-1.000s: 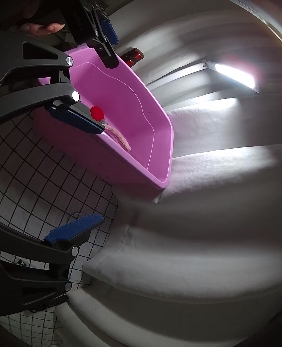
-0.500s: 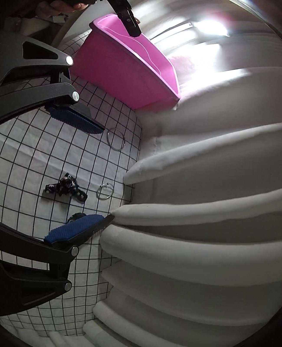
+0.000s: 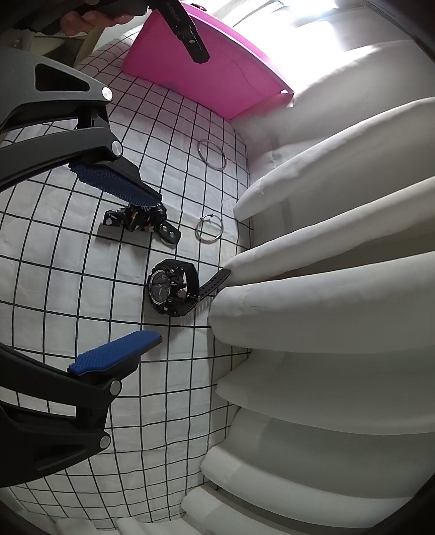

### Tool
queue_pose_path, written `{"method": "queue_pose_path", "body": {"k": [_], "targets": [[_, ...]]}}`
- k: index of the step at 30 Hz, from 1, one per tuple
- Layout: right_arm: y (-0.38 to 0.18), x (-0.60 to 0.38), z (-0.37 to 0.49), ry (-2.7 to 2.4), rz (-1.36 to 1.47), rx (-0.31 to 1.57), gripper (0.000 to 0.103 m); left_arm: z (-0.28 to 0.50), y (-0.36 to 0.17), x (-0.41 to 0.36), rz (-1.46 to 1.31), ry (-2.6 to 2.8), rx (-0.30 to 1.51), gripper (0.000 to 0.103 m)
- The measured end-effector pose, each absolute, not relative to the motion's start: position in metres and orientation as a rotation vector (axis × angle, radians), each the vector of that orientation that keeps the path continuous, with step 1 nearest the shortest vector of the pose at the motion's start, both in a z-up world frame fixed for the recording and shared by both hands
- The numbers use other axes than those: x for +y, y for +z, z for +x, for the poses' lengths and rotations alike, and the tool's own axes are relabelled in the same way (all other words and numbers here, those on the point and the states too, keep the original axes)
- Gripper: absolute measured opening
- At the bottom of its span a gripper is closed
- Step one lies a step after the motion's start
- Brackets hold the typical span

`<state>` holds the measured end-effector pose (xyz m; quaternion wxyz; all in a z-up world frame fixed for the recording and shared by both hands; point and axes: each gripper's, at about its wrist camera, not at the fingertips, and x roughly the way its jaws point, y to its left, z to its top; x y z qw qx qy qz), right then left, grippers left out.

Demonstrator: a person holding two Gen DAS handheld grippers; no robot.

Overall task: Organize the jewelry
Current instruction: 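Move both tools over the table toward the black lettered clip and black watch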

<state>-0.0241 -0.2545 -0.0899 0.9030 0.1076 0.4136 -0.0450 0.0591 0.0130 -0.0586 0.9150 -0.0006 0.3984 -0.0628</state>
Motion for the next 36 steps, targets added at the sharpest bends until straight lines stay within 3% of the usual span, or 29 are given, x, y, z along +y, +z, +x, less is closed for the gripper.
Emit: {"method": "queue_pose_path", "body": {"k": [7,18,36], "targets": [[-0.124,-0.264,-0.004,-0.090,0.245,0.893,0.073,0.081,-0.095,-0.004,0.019,-0.130,0.884,0.097],[-0.157,-0.279,0.028,-0.033,0.207,0.928,0.073,0.050,-0.129,-0.073,0.054,-0.223,0.896,0.097],[-0.188,-0.284,0.058,0.062,0.113,0.948,0.073,0.042,-0.165,-0.127,0.044,-0.198,0.908,0.097]]}}
